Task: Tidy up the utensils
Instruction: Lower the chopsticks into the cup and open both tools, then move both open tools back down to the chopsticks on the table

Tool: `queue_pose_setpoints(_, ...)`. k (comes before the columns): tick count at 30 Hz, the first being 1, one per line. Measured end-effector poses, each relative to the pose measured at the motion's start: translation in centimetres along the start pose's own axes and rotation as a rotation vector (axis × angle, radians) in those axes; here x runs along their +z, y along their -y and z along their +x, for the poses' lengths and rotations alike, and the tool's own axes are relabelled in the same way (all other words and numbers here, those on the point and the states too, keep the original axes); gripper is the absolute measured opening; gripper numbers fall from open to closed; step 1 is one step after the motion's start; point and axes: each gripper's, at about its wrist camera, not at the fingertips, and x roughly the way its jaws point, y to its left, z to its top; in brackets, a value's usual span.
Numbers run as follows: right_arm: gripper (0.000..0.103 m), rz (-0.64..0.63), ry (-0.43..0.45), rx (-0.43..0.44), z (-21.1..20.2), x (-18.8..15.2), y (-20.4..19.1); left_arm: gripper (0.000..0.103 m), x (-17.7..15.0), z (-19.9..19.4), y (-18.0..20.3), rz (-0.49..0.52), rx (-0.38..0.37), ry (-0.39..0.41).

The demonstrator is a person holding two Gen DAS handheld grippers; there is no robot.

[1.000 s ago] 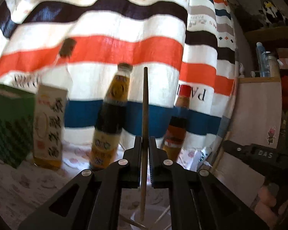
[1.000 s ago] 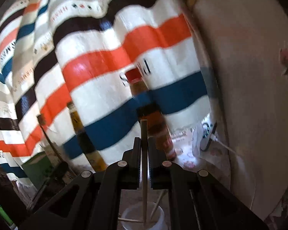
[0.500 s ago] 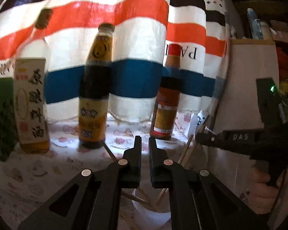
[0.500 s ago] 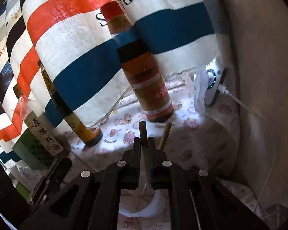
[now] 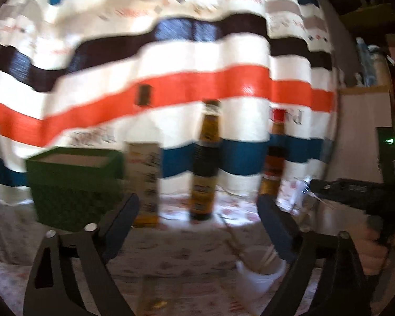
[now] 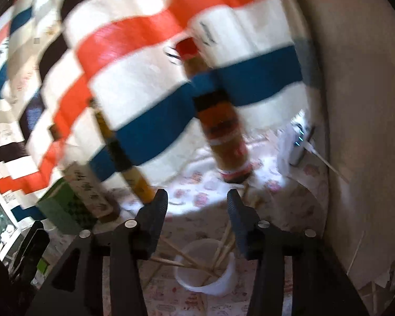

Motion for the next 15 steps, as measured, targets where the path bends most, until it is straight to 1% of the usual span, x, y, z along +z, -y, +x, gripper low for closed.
queue_pose_setpoints(1,0.055,-0.016,0.013,0.017,-0.7,0.0,-0.9,0.098,0.1,-1.0,-0.6,0.003,0.017,0.016)
queue_pose_setpoints(4,0.06,-0.069,0.034,0.051,-2.4,-0.6,-3.4,0.102,0.4,-3.4,-2.0,0.025,0.058,0.048)
queue_pose_setpoints(6,0.065,-0.108,0.046,0.08,-3.2,-1.5,-5.1,0.102,0.4,-4.9,-2.9,0.028,0.072,0.056)
queue_pose_setpoints(7,0.071,-0.122,0.054,0.088,-3.4,-2.0,-5.7,0.102,0.3,-5.5,-3.3,0.027,0.078,0.054)
queue_pose_setpoints(8,0.074,-0.139,0.066,0.083,-3.5,-2.6,-6.3,0.102,0.1,-6.1,-3.7,0.026,0.083,0.05)
queue_pose_setpoints(9,0.074,-0.161,0.074,0.057,-3.6,-3.4,-6.8,0.102,-0.2,-6.7,-4.1,0.025,0.089,0.045)
queue_pose_setpoints(11,0.075,-0.189,0.059,0.025,-3.7,-4.8,-7.1,0.102,-1.0,-7.9,-5.1,0.021,0.096,0.045)
queue_pose_setpoints(13,0.076,-0.198,0.023,0.032,-3.8,-6.3,-6.9,0.102,-2.0,-8.7,-6.0,0.01,0.103,0.04)
queue_pose_setpoints(14,0.079,-0.2,0.01,0.033,-3.9,-6.8,-6.7,0.102,-2.4,-8.9,-6.4,0.002,0.1,0.03)
queue_pose_setpoints(15,0.08,-0.203,-0.008,0.027,-4.0,-7.6,-6.5,0.102,-2.9,-8.9,-7.0,-0.012,0.096,0.016)
